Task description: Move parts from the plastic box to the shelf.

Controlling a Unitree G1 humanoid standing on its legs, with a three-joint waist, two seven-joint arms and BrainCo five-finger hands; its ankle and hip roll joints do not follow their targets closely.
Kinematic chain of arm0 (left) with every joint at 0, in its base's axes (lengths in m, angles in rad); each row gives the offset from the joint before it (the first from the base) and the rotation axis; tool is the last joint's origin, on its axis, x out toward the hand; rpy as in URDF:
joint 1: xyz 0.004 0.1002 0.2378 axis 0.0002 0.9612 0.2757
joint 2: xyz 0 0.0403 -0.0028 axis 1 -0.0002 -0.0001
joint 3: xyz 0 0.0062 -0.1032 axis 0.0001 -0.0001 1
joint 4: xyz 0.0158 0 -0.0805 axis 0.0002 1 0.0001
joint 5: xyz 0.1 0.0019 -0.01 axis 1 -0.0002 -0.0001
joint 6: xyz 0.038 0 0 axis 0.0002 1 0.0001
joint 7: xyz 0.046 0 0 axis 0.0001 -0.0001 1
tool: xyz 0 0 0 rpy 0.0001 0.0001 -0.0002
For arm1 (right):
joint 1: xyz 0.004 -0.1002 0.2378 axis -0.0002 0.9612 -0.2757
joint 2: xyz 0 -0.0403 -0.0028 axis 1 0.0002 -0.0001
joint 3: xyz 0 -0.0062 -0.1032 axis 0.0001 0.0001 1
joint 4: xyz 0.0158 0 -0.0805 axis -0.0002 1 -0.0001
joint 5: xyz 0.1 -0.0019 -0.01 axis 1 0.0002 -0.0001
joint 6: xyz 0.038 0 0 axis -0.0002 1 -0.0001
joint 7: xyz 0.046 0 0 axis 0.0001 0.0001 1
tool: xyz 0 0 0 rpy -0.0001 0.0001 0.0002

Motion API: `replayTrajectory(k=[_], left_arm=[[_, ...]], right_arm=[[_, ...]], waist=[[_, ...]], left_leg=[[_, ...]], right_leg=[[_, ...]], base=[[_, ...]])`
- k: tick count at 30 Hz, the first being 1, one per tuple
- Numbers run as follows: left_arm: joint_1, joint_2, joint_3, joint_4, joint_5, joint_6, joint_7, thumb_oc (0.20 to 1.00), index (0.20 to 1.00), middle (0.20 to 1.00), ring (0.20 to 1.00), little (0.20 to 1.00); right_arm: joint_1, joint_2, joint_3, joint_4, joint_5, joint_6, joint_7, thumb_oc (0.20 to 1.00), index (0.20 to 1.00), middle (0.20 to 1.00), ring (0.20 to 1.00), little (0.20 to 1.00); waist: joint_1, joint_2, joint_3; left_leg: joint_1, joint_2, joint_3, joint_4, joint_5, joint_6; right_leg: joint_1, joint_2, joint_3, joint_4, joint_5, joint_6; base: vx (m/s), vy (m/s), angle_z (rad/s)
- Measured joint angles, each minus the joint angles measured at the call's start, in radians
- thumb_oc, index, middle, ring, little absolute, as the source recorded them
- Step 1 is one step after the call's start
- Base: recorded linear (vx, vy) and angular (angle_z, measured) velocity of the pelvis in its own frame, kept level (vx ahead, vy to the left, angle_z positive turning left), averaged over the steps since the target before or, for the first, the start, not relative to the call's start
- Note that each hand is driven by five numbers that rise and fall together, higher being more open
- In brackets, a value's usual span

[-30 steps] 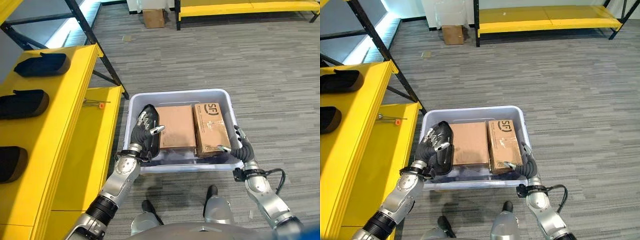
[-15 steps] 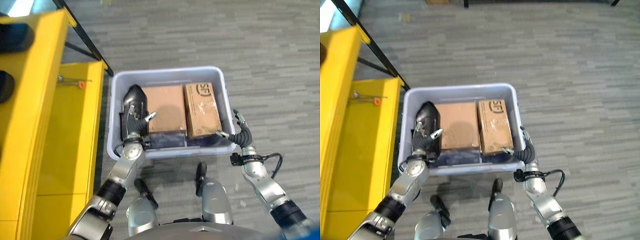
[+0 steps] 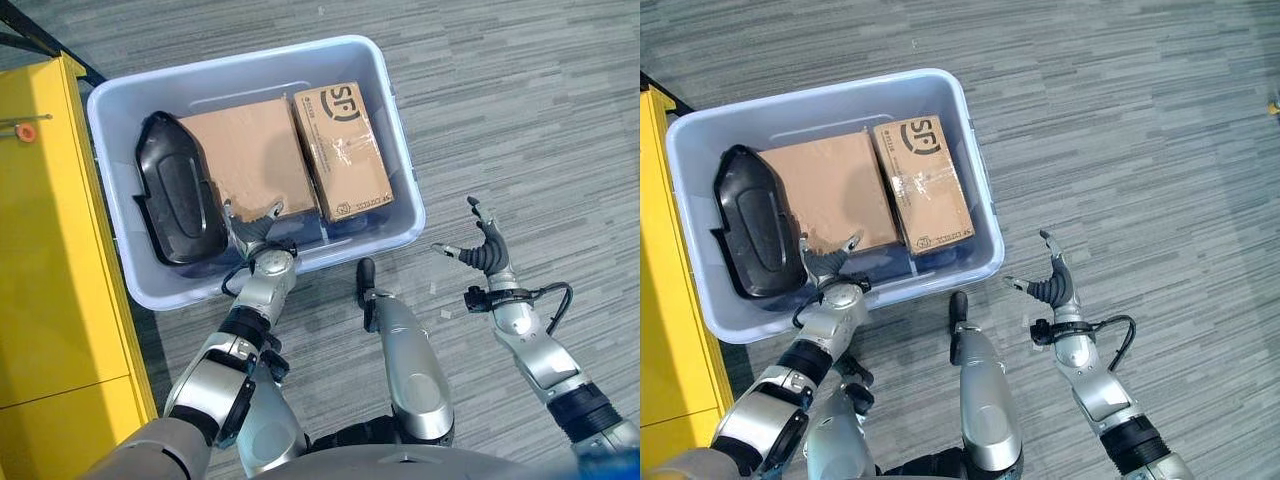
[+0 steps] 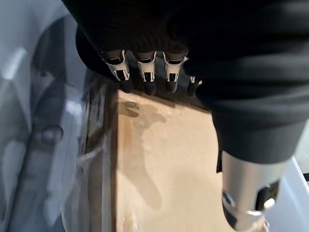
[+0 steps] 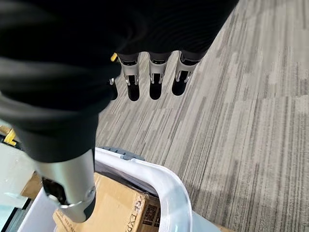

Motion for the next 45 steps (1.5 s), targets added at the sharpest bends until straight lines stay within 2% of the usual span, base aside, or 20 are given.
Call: replayTrajectory(k=[3,6,9,14,18,19,20,24,27,28,31,35,37,39,40,45], left_arm=[[-0.036,0.005,-0.029,0.059,0.04,0.006,-0.005,1.0,1.0,1.0,1.0,1.0],[-0.082,0.019,-0.052,0.073,0.115,0.006,-0.05,1.0,1.0,1.0,1.0,1.0],[-0.091,0.026,-0.094,0.065,0.123,-0.005,-0.089,1.0,1.0,1.0,1.0,1.0],[-0.08,0.023,-0.153,0.04,0.273,-0.034,-0.098,1.0,1.0,1.0,1.0,1.0],[-0.053,0.064,-0.184,-0.129,0.444,-0.081,0.013,1.0,1.0,1.0,1.0,1.0],[-0.055,0.109,-0.183,-0.225,0.554,-0.098,0.089,1.0,1.0,1.0,1.0,1.0],[-0.083,0.15,-0.18,-0.23,0.629,-0.117,0.169,1.0,1.0,1.0,1.0,1.0],[-0.109,0.205,-0.14,-0.227,0.704,-0.131,0.325,1.0,1.0,1.0,1.0,1.0],[-0.103,0.2,-0.074,-0.192,0.698,-0.146,0.42,1.0,1.0,1.0,1.0,1.0],[-0.103,0.174,-0.046,-0.126,0.652,-0.145,0.417,1.0,1.0,1.0,1.0,1.0],[-0.1,0.147,-0.026,-0.028,0.539,-0.1,0.333,1.0,1.0,1.0,1.0,1.0],[-0.117,0.139,-0.027,0.074,0.363,0.022,0.16,1.0,1.0,1.0,1.0,1.0],[-0.128,0.137,-0.027,0.076,0.315,0.037,0.124,1.0,1.0,1.0,1.0,1.0],[-0.175,0.122,-0.017,0.12,0.194,0.075,0.036,1.0,1.0,1.0,1.0,1.0],[-0.179,0.12,-0.025,0.138,0.176,0.082,0.004,1.0,1.0,1.0,1.0,1.0],[-0.205,0.135,-0.056,0.163,0.173,0.116,0.012,1.0,1.0,1.0,1.0,1.0]], right_arm=[[-0.034,0.0,0.002,-0.001,0.002,0.006,0.002,1.0,1.0,1.0,1.0,1.0],[-0.061,-0.001,0.001,-0.006,0.002,0.01,0.008,1.0,1.0,1.0,1.0,1.0],[-0.053,-0.001,0.001,-0.004,0.003,0.025,0.012,1.0,1.0,1.0,1.0,1.0],[-0.045,-0.001,0.001,-0.003,0.002,0.023,0.021,1.0,1.0,1.0,1.0,1.0],[-0.038,-0.001,0.001,-0.002,0.001,0.015,0.021,1.0,1.0,1.0,1.0,1.0],[-0.032,-0.001,0.005,-0.002,0.001,-0.001,0.017,1.0,1.0,1.0,1.0,1.0],[-0.029,-0.003,0.02,0.005,0.001,-0.021,0.004,1.0,1.0,1.0,1.0,1.0],[-0.019,-0.013,0.045,0.034,0.001,-0.045,-0.013,1.0,1.0,1.0,1.0,1.0],[-0.003,-0.022,0.048,0.059,0.001,-0.053,-0.031,1.0,1.0,1.0,1.0,1.0],[-0.008,-0.021,0.059,0.076,0.001,-0.055,-0.054,1.0,1.0,1.0,1.0,1.0],[-0.016,-0.021,0.062,0.084,0.001,-0.055,-0.058,1.0,1.0,1.0,1.0,1.0],[-0.071,-0.021,0.066,0.08,0.001,-0.041,-0.059,1.0,1.0,1.0,1.0,1.0],[-0.081,-0.021,0.066,0.08,0.002,-0.03,-0.058,1.0,1.0,1.0,1.0,1.0],[-0.113,-0.021,0.058,0.079,0.001,0.002,-0.051,1.0,1.0,1.0,1.0,1.0],[-0.127,-0.02,0.061,0.079,0.001,0.017,-0.048,1.0,1.0,1.0,1.0,1.0],[-0.159,-0.023,0.054,0.075,0.0,0.066,-0.032,1.0,1.0,1.0,1.0,1.0]], waist=[[0.002,0.0,0.0],[0.0,0.0,0.0],[-0.002,0.0,0.0],[-0.003,0.0,0.0],[0.002,0.0,-0.001],[0.004,0.002,-0.002],[0.005,0.004,-0.002],[0.016,0.006,-0.003],[0.04,0.011,-0.004],[0.051,0.013,-0.005],[0.064,0.013,-0.005],[0.051,-0.002,-0.001],[0.051,-0.004,-0.002],[0.044,-0.006,-0.002],[0.036,-0.01,-0.001],[0.018,-0.023,-0.002]], left_leg=[[-0.007,-0.002,0.002,0.002,0.001,-0.001],[-0.036,-0.008,0.003,0.005,0.001,-0.001],[-0.033,-0.015,0.006,0.006,-0.001,0.003],[-0.032,-0.021,0.01,0.008,-0.004,0.007],[-0.032,-0.024,0.011,0.012,-0.005,0.008],[-0.032,-0.026,0.011,0.013,-0.005,0.008],[-0.031,-0.029,0.008,0.015,-0.005,0.008],[-0.034,-0.039,0.001,0.017,-0.004,0.009],[-0.044,-0.038,-0.012,0.02,-0.004,0.009],[-0.069,-0.036,-0.035,0.028,-0.002,0.011],[-0.1,-0.035,-0.056,0.032,0.003,0.014],[-0.142,-0.037,-0.062,0.058,-0.003,0.021],[-0.155,-0.035,-0.063,0.067,-0.009,0.024],[-0.194,-0.037,-0.066,0.078,-0.014,0.031],[-0.211,-0.036,-0.069,0.089,-0.014,0.03],[-0.243,-0.034,-0.07,0.103,-0.022,0.031]], right_leg=[[-0.012,-0.005,0.0,0.014,-0.006,-0.003],[-0.045,-0.014,0.002,0.024,-0.006,-0.003],[-0.046,-0.018,0.009,0.025,-0.006,-0.003],[-0.046,-0.023,0.015,0.026,-0.006,-0.003],[-0.048,-0.027,0.018,0.032,-0.006,-0.002],[-0.049,-0.031,0.018,0.035,-0.006,-0.001],[-0.049,-0.035,0.018,0.043,-0.009,0.002],[-0.055,-0.051,0.017,0.066,-0.019,0.003],[-0.059,-0.056,0.006,0.082,-0.031,0.004],[-0.066,-0.06,-0.01,0.098,-0.043,0.0],[-0.089,-0.068,-0.027,0.113,-0.05,-0.005],[-0.118,-0.081,-0.033,0.125,-0.05,-0.005],[-0.127,-0.084,-0.032,0.125,-0.05,-0.005],[-0.16,-0.084,-0.03,0.126,-0.044,-0.003],[-0.172,-0.084,-0.031,0.126,-0.04,-0.004],[-0.2,-0.084,-0.028,0.125,-0.039,-0.004]], base=[[-0.01,0.005,0.01],[0.0,0.0,0.0],[0.0,0.036,-0.02],[0.0,0.039,0.0],[0.0,0.0,0.0],[0.01,0.021,0.05],[0.01,0.022,0.06],[0.0,0.004,0.07],[-0.01,-0.039,0.15],[-0.02,-0.055,0.32],[0.0,0.007,0.22],[0.02,0.073,0.09],[0.0,0.08,0.01],[0.01,0.051,0.02],[0.02,0.06,0.03],[0.02,0.036,-0.02]])
